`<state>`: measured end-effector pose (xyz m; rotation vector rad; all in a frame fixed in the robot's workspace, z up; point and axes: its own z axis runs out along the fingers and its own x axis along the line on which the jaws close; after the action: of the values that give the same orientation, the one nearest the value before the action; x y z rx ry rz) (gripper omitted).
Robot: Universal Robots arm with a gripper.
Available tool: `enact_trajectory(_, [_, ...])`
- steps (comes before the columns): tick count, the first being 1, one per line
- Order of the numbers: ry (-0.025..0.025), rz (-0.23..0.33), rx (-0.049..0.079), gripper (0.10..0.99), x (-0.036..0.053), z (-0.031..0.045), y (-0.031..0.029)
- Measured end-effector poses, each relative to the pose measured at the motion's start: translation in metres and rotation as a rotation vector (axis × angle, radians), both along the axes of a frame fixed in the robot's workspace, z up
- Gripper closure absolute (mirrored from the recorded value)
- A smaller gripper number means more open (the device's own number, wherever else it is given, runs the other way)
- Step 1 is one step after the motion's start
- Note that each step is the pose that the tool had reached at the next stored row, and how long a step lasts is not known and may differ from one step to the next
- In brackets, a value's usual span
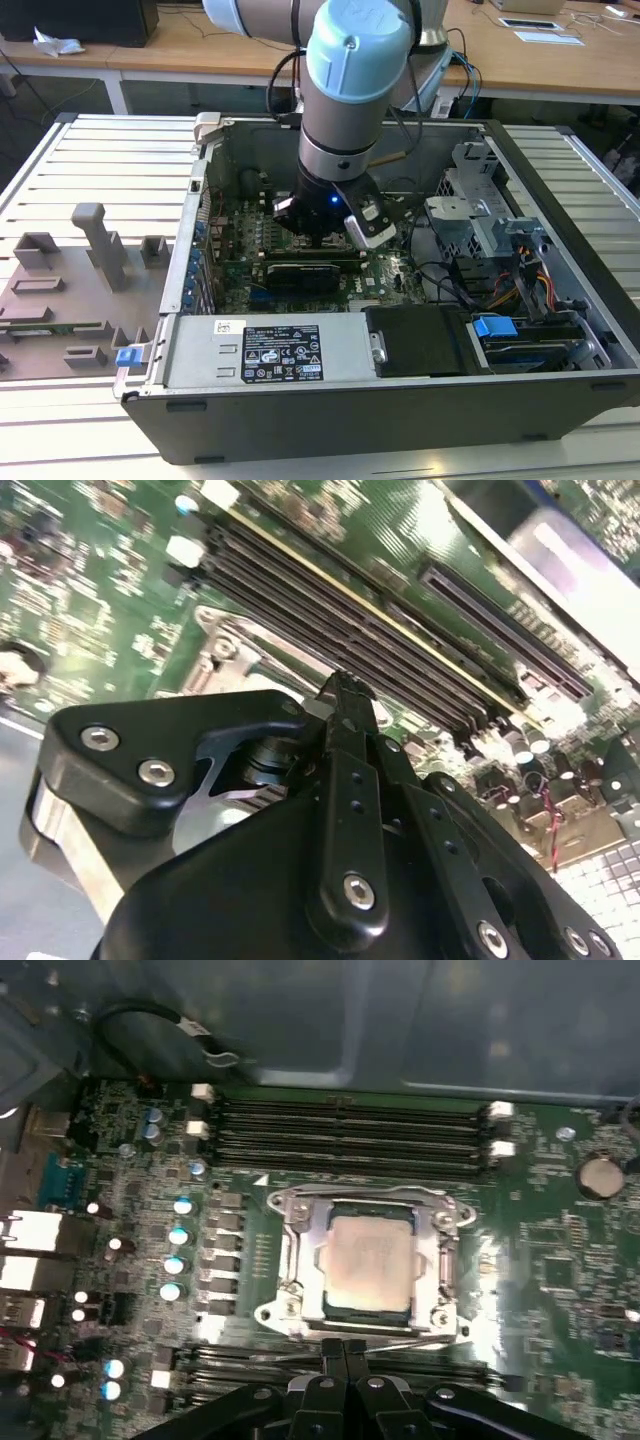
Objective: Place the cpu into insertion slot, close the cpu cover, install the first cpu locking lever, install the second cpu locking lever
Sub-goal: 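Install the second cpu locking lever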
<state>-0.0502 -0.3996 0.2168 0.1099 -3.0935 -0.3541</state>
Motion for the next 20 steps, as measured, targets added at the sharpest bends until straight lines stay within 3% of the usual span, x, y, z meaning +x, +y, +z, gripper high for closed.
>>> enact_trajectory(2, [-0.0001, 0.003, 0.008, 0.980, -0.0077, -0.0037, 0.0001])
enact_trajectory(10, [0.0003, 0.038, 0.035, 0.980, -0.0248, -0.0169, -0.0002])
enact_trajectory(13, [0.0004, 0.041, 0.036, 0.980, -0.0287, -0.0188, 0.0010])
enact_trajectory(17, [0.0000, 0.047, 0.037, 0.980, -0.0290, -0.0205, 0.0069])
enact_trajectory(20, [-0.0003, 0.050, 0.037, 0.980, -0.0294, -0.0203, 0.0070])
